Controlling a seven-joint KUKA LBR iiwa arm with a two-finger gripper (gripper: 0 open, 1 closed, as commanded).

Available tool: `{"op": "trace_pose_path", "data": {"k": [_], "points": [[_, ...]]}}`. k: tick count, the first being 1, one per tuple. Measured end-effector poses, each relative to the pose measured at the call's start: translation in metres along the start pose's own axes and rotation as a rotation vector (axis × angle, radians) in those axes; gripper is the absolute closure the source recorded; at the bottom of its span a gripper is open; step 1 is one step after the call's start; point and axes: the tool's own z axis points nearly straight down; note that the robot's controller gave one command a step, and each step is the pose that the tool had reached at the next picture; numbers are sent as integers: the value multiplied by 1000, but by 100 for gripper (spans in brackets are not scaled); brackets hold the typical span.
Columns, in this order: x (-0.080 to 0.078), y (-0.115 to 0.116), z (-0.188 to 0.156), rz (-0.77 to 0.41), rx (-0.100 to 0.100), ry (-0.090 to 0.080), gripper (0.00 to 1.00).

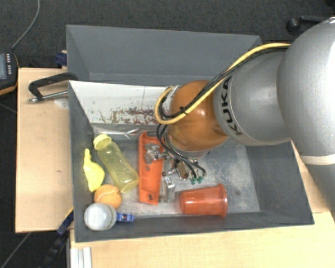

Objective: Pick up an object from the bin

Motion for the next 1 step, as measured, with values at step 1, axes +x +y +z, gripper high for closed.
{"op": "trace_pose_path", "data": {"k": [1], "points": [[-8,29,0,-181,0,-10,100]]}}
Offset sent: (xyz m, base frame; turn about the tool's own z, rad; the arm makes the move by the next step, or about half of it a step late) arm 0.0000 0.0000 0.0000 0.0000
